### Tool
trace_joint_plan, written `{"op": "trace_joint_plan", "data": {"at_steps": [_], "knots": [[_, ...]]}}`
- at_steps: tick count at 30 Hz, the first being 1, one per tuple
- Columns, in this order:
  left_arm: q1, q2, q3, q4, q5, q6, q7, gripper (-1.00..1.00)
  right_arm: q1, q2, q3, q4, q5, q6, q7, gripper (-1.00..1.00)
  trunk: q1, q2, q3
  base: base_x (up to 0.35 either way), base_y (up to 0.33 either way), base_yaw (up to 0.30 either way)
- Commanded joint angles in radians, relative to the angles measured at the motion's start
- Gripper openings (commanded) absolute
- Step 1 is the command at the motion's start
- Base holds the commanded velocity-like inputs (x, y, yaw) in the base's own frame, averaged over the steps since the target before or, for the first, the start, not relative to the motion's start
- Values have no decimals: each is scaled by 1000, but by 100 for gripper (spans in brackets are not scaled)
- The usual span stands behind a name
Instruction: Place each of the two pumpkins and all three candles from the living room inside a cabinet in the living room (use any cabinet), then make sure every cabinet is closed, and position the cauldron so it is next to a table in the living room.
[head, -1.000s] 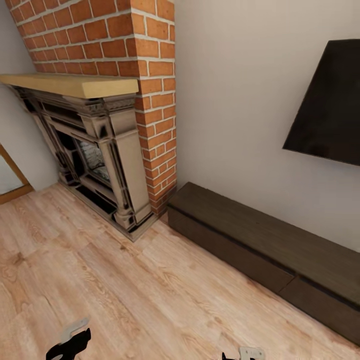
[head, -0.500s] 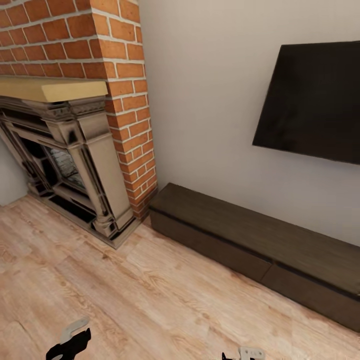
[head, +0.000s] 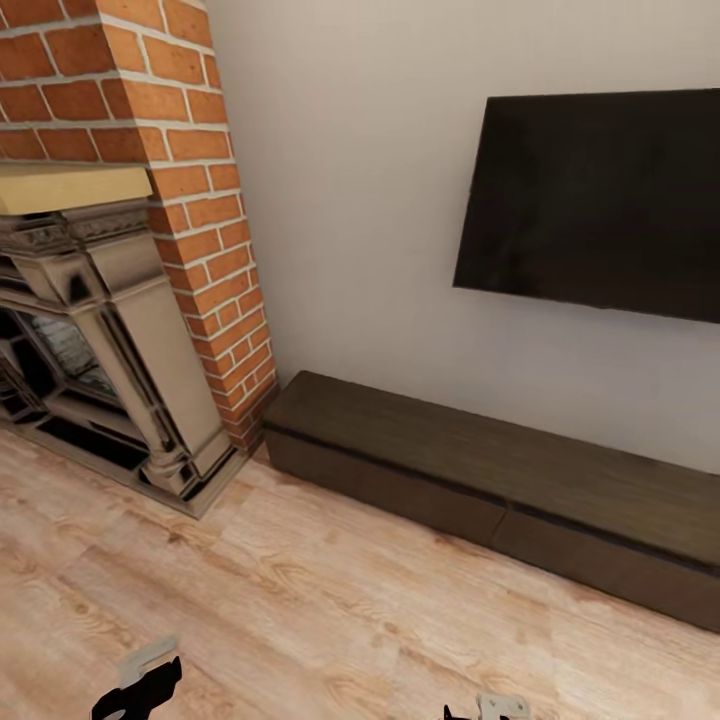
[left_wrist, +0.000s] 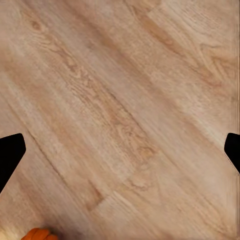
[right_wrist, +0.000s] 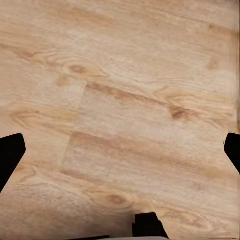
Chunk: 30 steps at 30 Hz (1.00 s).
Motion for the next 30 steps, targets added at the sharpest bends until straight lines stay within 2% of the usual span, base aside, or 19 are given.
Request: {"op": "trace_joint_plan", "data": {"at_steps": [1,30], "knots": [[0,1,-9,-1,7,-3,6,100,-1,0,8,0,-5,-2,-5,100,0,-1,0,0,9,-279],[0,2,-9,0,7,-3,6,100,-1,1,8,0,-5,-2,-5,100,0,-1,14,0,17,-279]]}}
